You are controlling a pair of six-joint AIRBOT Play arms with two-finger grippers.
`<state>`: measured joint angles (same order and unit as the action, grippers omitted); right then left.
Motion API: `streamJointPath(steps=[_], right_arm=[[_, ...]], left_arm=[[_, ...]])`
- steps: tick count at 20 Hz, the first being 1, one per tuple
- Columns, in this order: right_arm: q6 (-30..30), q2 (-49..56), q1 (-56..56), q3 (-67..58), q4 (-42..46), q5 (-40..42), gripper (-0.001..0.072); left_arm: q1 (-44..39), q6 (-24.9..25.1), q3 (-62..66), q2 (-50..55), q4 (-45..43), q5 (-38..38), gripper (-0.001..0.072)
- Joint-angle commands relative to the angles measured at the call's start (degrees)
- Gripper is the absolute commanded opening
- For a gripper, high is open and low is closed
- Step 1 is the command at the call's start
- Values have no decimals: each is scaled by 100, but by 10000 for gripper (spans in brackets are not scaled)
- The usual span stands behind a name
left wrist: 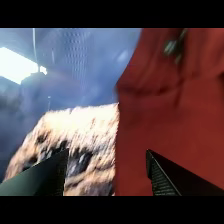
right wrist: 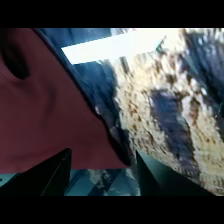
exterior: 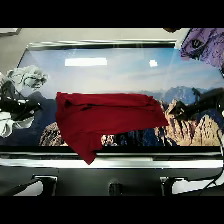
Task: Fold the clothes and pants, and hang the long-sleeved shirts on hangers.
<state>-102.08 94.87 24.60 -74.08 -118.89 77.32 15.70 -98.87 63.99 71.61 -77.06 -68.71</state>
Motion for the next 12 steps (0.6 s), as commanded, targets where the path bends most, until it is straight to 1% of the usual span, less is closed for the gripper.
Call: streamJointPath(steps=[1,4,7,8,10,12], right_arm=[[-437,-118,186,815,-122,-374,472],[-619,-116,186,986,-212,-678,472],[-785,-48,186,1102,-654,-822,471],[-791,2,186,1154,-754,-782,471],[-828,114,186,1248,-883,-479,470],[-850,127,186,1392,-901,-365,468]], left_arm=[[98,7,-614,-365,-59,-94,533],[101,4,-614,-365,-59,-92,534],[98,2,-614,-365,-57,-94,534],[98,2,-614,-365,-57,-98,534],[101,-22,-610,-365,-55,-361,533],[111,-31,-651,-365,-50,-551,536]])
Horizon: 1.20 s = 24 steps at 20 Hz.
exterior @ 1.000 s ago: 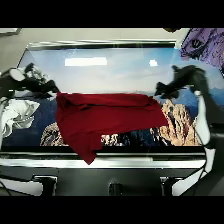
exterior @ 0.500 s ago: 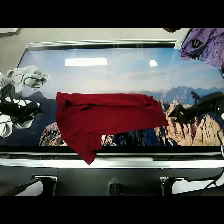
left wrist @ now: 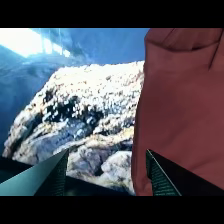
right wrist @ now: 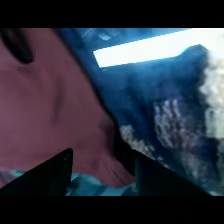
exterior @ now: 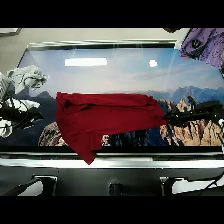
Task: Fold the clothes and pants, and hang the long-sleeved shirts on hangers.
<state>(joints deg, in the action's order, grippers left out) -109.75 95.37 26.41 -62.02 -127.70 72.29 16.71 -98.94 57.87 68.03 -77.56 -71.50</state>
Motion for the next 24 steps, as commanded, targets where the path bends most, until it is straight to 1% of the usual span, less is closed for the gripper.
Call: streamJointPath(steps=[1,2,4,5,6,8,10,14,17,21,23,24], right_arm=[[-79,76,4,258,-39,164,467],[-79,76,4,332,-52,188,451],[-136,76,4,468,-85,125,272],[-223,74,4,479,-81,7,134],[-306,61,4,476,-83,-201,44],[-358,-15,4,476,-81,-551,32],[-356,-146,4,476,-85,-586,31],[-352,-570,4,476,-79,-579,31],[-321,-769,4,476,-81,-577,31],[-280,-848,4,476,-85,-535,31],[-271,-859,4,479,-85,-452,31],[-271,-876,4,479,-85,-435,31]], left_arm=[[11,74,-90,-7,28,-286,549],[11,210,-153,-7,70,-282,550],[63,420,-369,-9,249,-179,551],[160,603,-549,-20,535,-72,551],[267,885,-750,-35,903,52,551],[492,1504,-1244,-81,1661,212,551],[586,1961,-1759,-90,2087,310,551],[564,2127,-2697,-87,2479,785,551],[444,2393,-3080,-83,2929,977,549],[-90,2415,-3141,-57,3038,1259,545],[-378,2415,-3141,-2,3283,1405,542],[-522,2409,-3141,55,3329,1453,527]])
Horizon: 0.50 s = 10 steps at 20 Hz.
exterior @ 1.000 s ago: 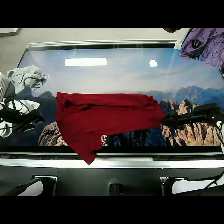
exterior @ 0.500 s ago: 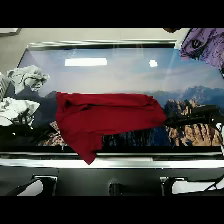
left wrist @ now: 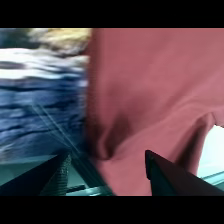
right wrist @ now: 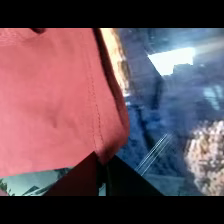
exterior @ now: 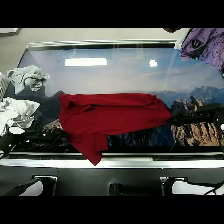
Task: Fold the clothes and pants, and hang the long-sleeved shirts on hangers.
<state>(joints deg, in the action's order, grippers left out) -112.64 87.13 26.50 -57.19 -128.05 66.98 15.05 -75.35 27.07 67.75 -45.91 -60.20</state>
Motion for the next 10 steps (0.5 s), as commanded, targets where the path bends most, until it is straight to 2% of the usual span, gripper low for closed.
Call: streamJointPath(steps=[1,2,3,4,5,8,10], right_arm=[[17,-83,-4,-7,-48,90,31],[20,-116,-4,-7,-48,85,31],[37,-144,-4,-4,-48,87,31],[81,-166,-4,-4,-48,98,31],[83,-188,-7,-4,-55,125,31],[20,-317,-455,-26,-50,31,30],[151,-501,-1023,-308,-17,-457,29]], left_arm=[[-481,31,-61,140,168,352,515],[-588,35,-61,216,212,356,465],[-658,42,-59,278,280,356,360],[-708,44,-59,315,337,389,209],[-728,44,-44,308,356,435,27],[-728,57,428,293,352,413,16],[-728,-39,1167,273,323,413,14]])
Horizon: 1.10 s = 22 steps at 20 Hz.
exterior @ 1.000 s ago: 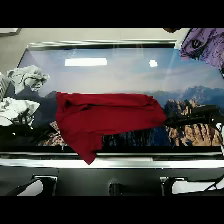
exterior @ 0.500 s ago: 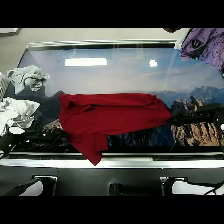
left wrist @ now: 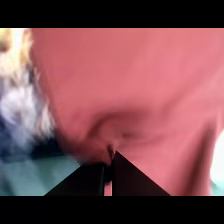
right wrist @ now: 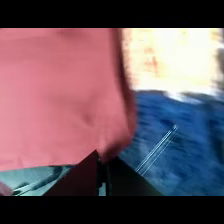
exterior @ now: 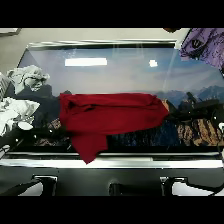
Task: Fold the clothes and pants, and hang the long-sleeved shirts on hangers.
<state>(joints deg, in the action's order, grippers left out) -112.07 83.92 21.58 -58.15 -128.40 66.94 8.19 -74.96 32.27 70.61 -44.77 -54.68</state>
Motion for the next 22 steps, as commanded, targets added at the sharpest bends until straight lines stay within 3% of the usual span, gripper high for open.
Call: streamJointPath(steps=[1,5,9,12,15,18,22], right_arm=[[258,-278,-791,-549,85,-693,28],[944,-345,-1506,-3005,940,-599,29],[1504,-599,-1720,-5799,1543,-136,29],[1840,-1598,-1720,-6382,1952,2,29],[1943,-2673,-1720,-6373,2149,562,29],[2426,-3357,-1720,-6373,2546,791,29],[2798,-3348,-1720,-6371,2876,1150,29]], left_arm=[[-39,-192,1137,-17,105,-144,14],[-39,-846,3928,-20,-1132,-439,14],[-42,-922,6948,-105,-2273,-1231,14],[-39,-1447,8373,-538,-2844,-1698,15],[-39,-1849,8441,-1434,-3145,-2039,15],[-39,-2295,8115,-2205,-3482,-2232,15],[-42,-2557,7720,-2387,-3797,-2232,14]])
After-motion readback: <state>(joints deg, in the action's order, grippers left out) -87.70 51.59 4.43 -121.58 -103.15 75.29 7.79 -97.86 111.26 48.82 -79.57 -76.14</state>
